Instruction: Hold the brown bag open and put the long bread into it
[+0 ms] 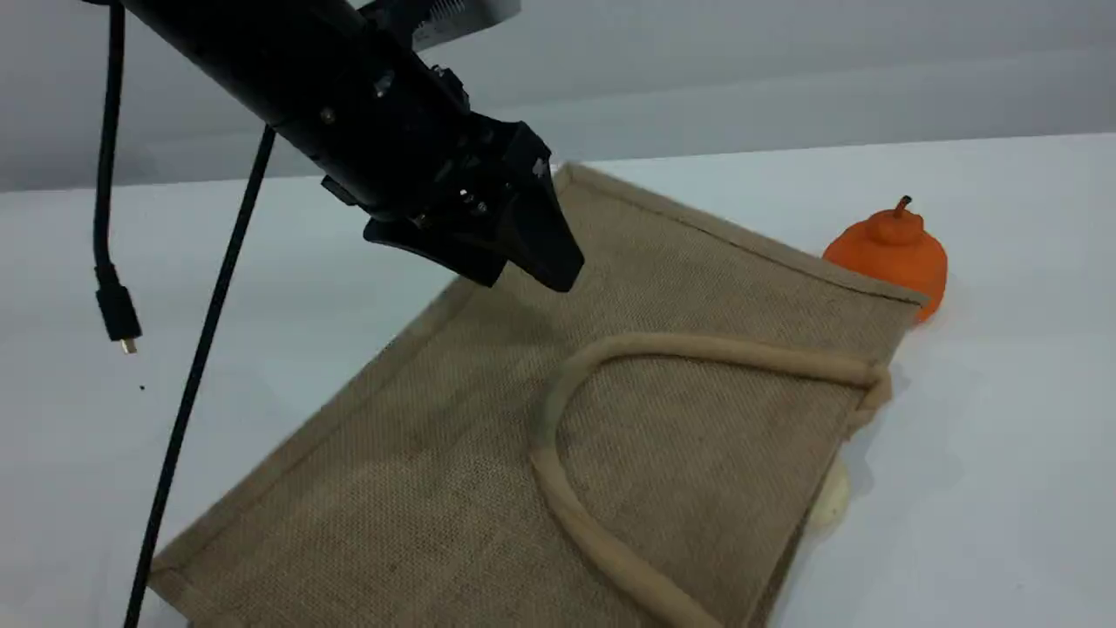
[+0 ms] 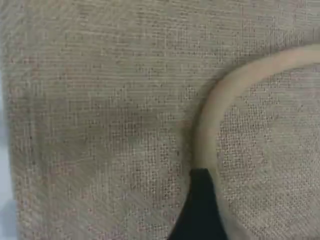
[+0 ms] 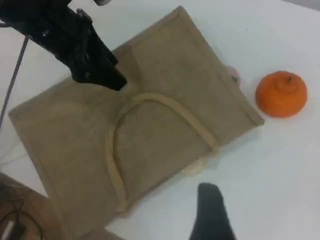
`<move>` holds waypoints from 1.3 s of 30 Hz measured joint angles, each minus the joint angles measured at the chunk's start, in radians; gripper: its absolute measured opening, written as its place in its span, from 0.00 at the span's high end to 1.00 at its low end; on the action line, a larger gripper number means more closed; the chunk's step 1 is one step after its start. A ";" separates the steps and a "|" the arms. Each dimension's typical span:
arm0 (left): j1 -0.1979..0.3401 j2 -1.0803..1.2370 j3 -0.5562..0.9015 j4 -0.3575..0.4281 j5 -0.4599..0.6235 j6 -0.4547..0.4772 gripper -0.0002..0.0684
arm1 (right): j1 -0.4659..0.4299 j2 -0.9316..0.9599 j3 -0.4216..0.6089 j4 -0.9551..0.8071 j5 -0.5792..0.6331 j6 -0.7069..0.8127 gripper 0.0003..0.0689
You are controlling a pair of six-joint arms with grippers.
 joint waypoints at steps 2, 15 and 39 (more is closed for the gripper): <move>0.000 -0.001 0.000 0.004 0.001 0.010 0.25 | 0.000 0.000 0.000 -0.006 0.009 0.000 0.39; 0.000 -0.199 0.000 0.143 0.115 -0.031 0.25 | 0.000 -0.136 0.000 -0.180 0.009 0.082 0.39; 0.000 -0.848 0.000 0.209 0.483 -0.274 0.25 | 0.000 -0.815 0.521 -0.186 -0.125 0.086 0.39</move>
